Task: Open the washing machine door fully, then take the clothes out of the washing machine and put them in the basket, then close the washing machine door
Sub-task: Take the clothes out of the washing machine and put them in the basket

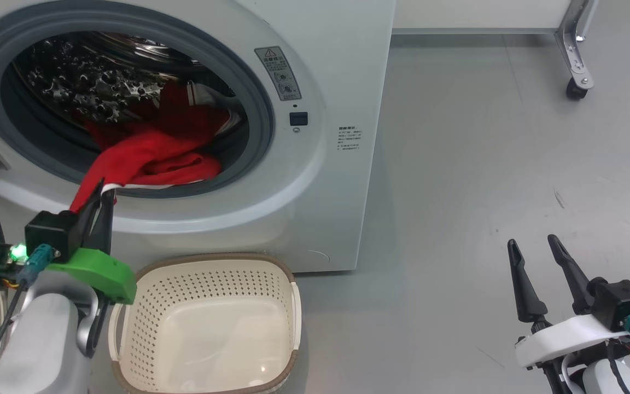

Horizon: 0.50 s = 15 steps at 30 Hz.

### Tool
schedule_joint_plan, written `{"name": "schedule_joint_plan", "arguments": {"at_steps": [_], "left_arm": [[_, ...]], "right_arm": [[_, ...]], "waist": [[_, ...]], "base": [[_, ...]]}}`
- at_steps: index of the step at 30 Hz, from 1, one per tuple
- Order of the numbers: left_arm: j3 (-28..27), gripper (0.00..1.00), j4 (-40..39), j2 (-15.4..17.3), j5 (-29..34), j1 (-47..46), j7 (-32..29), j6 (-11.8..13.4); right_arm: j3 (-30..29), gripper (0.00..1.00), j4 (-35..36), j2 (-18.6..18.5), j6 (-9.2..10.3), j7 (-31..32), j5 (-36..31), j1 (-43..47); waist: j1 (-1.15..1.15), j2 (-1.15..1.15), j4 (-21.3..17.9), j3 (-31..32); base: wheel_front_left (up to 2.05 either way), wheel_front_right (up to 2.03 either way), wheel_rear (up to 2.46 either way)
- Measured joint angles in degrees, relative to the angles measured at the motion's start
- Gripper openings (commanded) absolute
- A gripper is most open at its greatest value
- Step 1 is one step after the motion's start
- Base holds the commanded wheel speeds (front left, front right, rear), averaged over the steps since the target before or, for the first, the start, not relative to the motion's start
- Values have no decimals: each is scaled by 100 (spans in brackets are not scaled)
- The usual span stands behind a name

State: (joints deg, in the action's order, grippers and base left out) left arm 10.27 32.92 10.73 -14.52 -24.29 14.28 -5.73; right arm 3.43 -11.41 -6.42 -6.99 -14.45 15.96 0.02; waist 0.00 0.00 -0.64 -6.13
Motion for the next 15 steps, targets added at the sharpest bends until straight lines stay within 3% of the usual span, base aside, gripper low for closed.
{"name": "schedule_joint_plan", "arguments": {"at_steps": [15], "left_arm": [[-483, 0, -2203, -8, 346, 449, 18, 280]], "right_arm": [[-7, 100, 40, 1, 0, 0, 0, 48]], "waist": [[0, 0, 77, 49]], "base": [[0, 0, 0]]}}
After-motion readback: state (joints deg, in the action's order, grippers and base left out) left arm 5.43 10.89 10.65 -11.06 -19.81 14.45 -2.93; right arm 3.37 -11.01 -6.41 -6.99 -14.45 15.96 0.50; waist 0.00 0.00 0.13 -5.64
